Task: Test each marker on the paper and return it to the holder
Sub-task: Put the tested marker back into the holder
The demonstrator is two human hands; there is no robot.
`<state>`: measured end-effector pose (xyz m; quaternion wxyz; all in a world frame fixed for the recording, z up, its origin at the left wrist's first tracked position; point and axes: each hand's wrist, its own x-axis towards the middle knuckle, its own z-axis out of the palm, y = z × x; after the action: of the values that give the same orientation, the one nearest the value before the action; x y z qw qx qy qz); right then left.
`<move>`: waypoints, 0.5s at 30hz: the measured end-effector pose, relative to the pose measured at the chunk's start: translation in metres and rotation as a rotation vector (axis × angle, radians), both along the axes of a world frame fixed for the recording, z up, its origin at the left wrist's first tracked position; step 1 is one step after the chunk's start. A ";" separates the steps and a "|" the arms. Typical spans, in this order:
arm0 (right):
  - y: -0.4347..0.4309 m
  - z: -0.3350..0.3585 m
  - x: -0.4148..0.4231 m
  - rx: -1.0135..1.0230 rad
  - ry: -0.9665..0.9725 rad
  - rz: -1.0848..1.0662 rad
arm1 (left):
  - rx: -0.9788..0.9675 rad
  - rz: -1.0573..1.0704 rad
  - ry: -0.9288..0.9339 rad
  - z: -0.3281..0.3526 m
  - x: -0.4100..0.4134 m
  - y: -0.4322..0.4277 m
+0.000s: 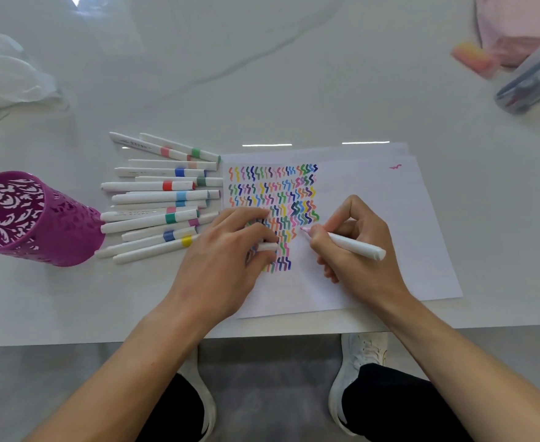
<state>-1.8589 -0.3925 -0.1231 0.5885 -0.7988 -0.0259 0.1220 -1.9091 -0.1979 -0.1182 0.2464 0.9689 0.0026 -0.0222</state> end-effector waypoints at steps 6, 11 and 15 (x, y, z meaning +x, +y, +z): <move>-0.002 -0.001 0.000 0.023 -0.005 0.032 | -0.025 0.016 0.015 0.000 0.000 0.002; -0.001 -0.002 0.000 0.016 -0.017 0.028 | 0.003 -0.012 0.022 -0.003 -0.001 0.003; -0.001 -0.002 0.000 0.002 -0.021 0.036 | 0.004 -0.029 0.014 -0.004 -0.001 0.004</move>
<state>-1.8591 -0.3935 -0.1249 0.5866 -0.7990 -0.0462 0.1242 -1.9100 -0.1935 -0.1223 0.2439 0.9692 -0.0095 -0.0324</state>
